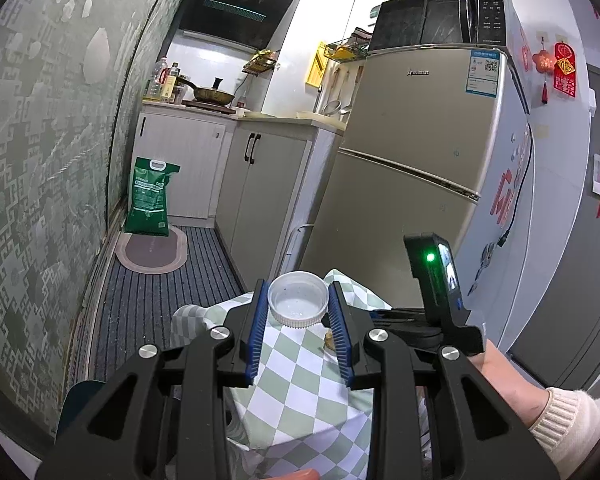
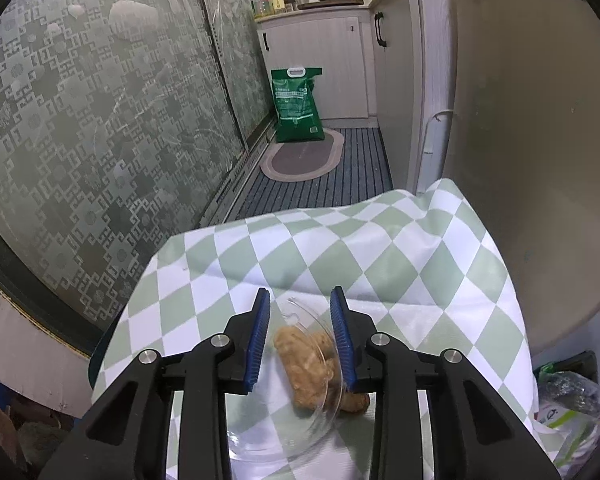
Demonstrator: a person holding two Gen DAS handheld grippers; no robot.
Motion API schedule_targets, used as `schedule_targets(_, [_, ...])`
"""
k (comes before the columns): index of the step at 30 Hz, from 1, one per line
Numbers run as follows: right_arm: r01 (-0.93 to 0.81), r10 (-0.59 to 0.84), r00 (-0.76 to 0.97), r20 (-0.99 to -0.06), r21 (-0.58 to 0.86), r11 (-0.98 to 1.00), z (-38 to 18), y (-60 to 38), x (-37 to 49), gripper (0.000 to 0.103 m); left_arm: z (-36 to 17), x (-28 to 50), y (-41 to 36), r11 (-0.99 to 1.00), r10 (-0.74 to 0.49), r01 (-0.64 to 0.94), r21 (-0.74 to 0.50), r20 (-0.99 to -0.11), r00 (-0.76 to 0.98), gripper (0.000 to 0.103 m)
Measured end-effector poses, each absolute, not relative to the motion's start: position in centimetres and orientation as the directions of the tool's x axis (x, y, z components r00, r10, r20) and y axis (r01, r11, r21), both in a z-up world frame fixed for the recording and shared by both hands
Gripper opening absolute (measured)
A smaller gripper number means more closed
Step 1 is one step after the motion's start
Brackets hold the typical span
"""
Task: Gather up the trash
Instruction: 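Grasp the rim of the clear plastic container with the right gripper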
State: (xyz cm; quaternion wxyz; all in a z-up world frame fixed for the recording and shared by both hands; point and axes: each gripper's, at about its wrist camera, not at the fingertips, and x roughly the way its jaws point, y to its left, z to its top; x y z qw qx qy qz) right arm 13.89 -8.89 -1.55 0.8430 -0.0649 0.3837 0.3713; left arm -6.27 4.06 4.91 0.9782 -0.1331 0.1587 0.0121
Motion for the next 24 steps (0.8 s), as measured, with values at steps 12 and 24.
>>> schedule_targets(12, [-0.682,0.564,0.431,-0.704,0.155,0.715,-1.6,-7.7,13.8,0.007,4.0,-7.0,6.5,0.957,0.035,-0.135,-0.256,-0.361,0.932,0.033])
schedule_targets(24, [-0.716,0.589,0.428,-0.686,0.140,0.684,-0.2,-6.0,12.6,0.001,2.2,-7.8,9.9,0.938,0.120,-0.247,-0.241,-0.443,0.888,0.033])
